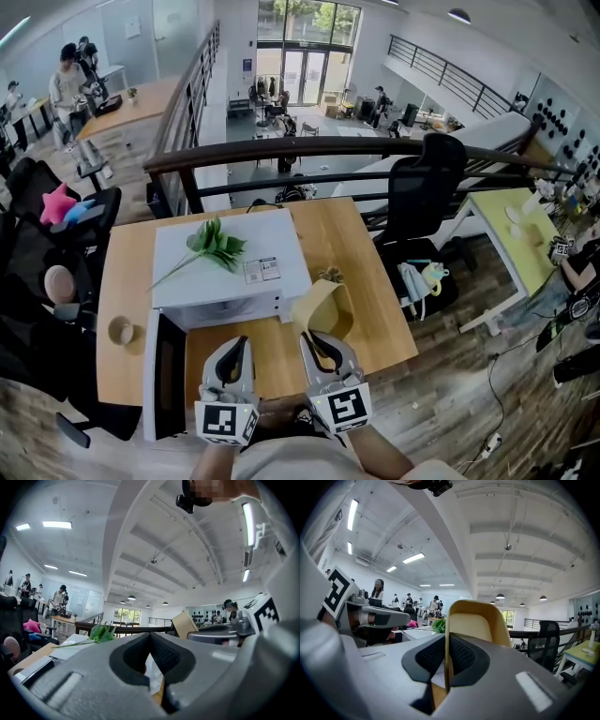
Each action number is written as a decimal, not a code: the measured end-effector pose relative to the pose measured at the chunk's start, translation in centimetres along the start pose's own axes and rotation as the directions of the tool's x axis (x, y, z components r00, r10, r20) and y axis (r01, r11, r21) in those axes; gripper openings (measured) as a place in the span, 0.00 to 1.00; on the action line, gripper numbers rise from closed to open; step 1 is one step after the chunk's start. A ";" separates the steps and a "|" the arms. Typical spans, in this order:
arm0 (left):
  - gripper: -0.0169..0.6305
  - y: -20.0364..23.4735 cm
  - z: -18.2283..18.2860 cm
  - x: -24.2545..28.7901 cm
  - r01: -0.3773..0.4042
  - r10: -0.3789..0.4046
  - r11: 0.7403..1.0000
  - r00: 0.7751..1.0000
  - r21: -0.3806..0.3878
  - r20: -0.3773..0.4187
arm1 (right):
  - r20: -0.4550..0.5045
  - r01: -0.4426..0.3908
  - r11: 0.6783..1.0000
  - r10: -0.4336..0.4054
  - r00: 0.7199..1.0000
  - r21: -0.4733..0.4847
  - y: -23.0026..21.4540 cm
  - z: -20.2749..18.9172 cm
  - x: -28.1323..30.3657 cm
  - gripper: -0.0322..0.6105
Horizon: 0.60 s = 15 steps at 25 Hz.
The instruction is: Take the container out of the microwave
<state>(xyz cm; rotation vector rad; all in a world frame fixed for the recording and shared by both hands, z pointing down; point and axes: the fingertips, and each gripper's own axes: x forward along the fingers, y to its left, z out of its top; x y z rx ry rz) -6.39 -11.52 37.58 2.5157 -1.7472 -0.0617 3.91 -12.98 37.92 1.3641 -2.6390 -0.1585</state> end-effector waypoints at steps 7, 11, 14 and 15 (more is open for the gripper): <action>0.03 0.1 -0.2 -0.2 -0.006 0.006 1.000 1.000 -0.001 -0.006 | -0.003 0.002 1.000 -0.002 1.000 0.003 0.1 0.0 -0.1 0.09; 0.03 0.1 -0.3 -0.3 -0.004 0.004 1.000 1.000 0.002 -0.004 | -0.005 0.002 1.000 -0.002 1.000 0.006 0.1 -0.2 0.0 0.09; 0.03 0.0 -0.3 -0.3 -0.003 0.003 1.000 1.000 0.000 -0.003 | -0.008 0.003 1.000 -0.003 1.000 0.012 0.1 -0.4 0.0 0.09; 0.03 0.0 -0.3 -0.3 -0.003 0.003 1.000 1.000 0.001 -0.003 | -0.007 0.004 1.000 -0.004 1.000 0.014 0.1 -0.5 0.0 0.09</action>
